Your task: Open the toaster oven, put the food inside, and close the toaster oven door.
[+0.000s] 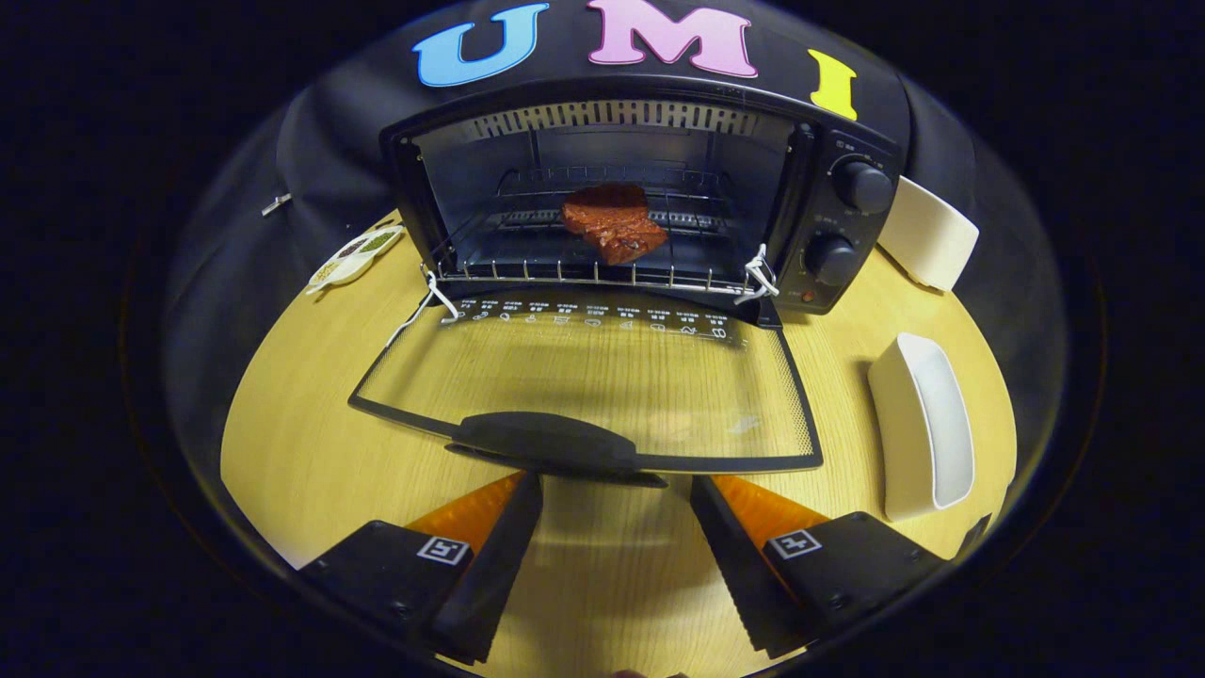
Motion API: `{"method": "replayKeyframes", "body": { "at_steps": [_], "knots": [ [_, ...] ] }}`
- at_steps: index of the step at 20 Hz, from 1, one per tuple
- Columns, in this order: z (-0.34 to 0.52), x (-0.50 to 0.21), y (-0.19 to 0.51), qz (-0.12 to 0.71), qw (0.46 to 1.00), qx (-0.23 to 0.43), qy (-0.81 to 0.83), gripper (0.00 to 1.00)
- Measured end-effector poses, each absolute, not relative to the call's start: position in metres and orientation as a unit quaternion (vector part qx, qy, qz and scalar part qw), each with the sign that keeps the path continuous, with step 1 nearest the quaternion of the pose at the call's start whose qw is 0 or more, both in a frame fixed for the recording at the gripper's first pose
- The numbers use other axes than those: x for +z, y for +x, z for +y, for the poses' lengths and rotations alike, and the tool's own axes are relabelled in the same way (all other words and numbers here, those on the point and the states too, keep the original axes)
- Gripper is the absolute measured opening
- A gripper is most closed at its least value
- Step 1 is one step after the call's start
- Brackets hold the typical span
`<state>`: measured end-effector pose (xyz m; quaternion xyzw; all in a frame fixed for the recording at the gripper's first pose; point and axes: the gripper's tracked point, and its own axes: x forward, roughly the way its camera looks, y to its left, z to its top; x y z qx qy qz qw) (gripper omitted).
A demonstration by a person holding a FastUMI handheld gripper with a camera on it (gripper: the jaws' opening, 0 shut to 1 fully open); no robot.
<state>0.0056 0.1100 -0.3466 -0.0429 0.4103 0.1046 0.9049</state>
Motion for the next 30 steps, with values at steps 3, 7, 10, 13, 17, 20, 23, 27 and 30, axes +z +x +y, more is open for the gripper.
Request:
{"method": "replayKeyframes", "body": {
  "at_steps": [3, 7, 10, 13, 17, 20, 23, 27, 30],
  "knots": [
    [0.112, -0.339, 0.006, 0.399, 0.907, 0.111, -0.072, 0.98],
    [0.114, -0.311, 0.006, 0.369, 0.917, 0.128, -0.082, 0.98],
    [0.116, -0.279, 0.019, 0.337, 0.927, 0.145, -0.082, 0.96],
    [0.115, -0.246, 0.031, 0.318, 0.936, 0.143, -0.050, 0.96],
    [0.124, -0.205, 0.069, 0.280, 0.950, 0.138, -0.027, 0.96],
    [0.129, -0.175, 0.092, 0.250, 0.959, 0.133, -0.017, 0.96],
    [0.127, -0.140, 0.099, 0.214, 0.967, 0.134, -0.006, 0.96],
    [0.099, -0.078, 0.096, 0.133, 0.981, 0.134, -0.034, 0.98],
    [0.062, -0.028, 0.084, 0.071, 0.990, 0.117, -0.045, 0.98]
  ]
}}
